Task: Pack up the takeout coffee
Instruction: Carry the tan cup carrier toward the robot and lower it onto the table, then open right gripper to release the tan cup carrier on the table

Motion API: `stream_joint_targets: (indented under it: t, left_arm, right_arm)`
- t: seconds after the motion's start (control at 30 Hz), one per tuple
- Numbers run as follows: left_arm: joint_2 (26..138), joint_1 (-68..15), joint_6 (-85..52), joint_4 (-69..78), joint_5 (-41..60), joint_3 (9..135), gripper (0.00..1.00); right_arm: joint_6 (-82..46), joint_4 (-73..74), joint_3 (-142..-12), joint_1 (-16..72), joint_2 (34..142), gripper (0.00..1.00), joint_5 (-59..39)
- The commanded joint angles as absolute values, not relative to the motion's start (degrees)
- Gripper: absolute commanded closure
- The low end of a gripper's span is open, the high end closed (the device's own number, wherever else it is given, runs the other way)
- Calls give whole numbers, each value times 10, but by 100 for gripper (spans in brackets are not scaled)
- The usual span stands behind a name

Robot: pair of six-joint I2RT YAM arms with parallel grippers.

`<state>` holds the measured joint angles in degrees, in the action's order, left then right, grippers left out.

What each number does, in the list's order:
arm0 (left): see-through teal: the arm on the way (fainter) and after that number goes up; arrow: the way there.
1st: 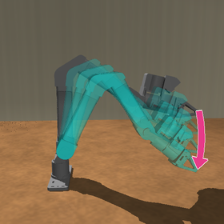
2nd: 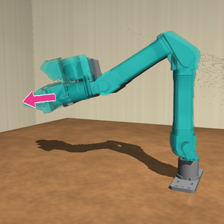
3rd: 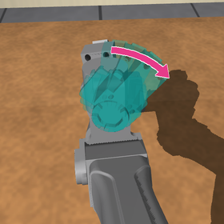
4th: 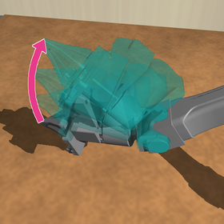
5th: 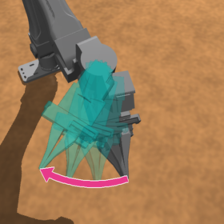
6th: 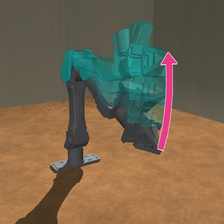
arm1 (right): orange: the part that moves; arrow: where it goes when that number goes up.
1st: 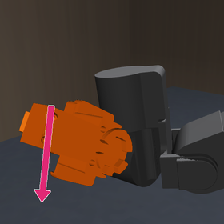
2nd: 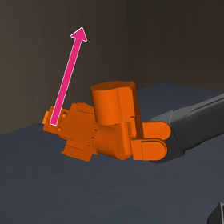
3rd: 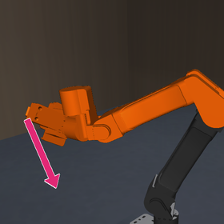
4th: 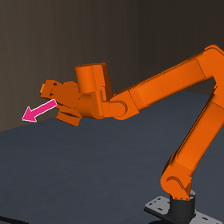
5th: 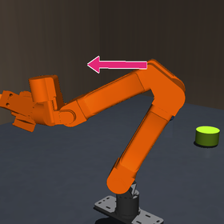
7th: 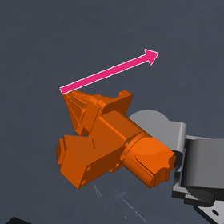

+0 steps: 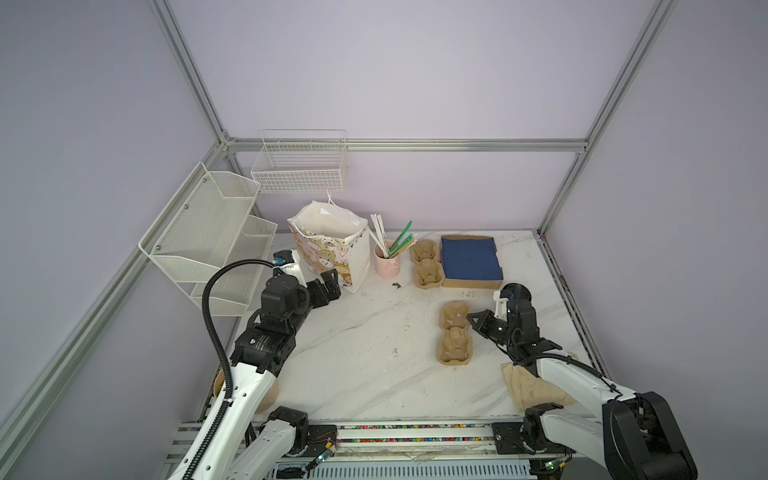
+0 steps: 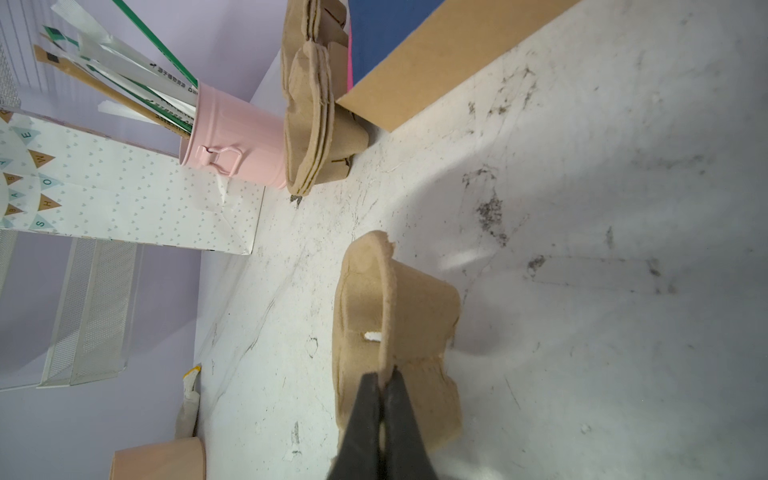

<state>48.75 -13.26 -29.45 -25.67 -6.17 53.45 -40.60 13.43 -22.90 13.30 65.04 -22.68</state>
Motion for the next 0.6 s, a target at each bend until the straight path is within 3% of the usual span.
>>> stream_joint_targets:
  t: [0.0, 0.57]
  left_arm:
    - [487, -129, -302, -231, -57, 514, 0]
    - [487, -129, -302, -232, -58, 513, 0]
  right_arm:
    - [-389, 172, -228, 135, 658, 100, -220]
    - [-347, 173, -295, 71, 765, 100, -269]
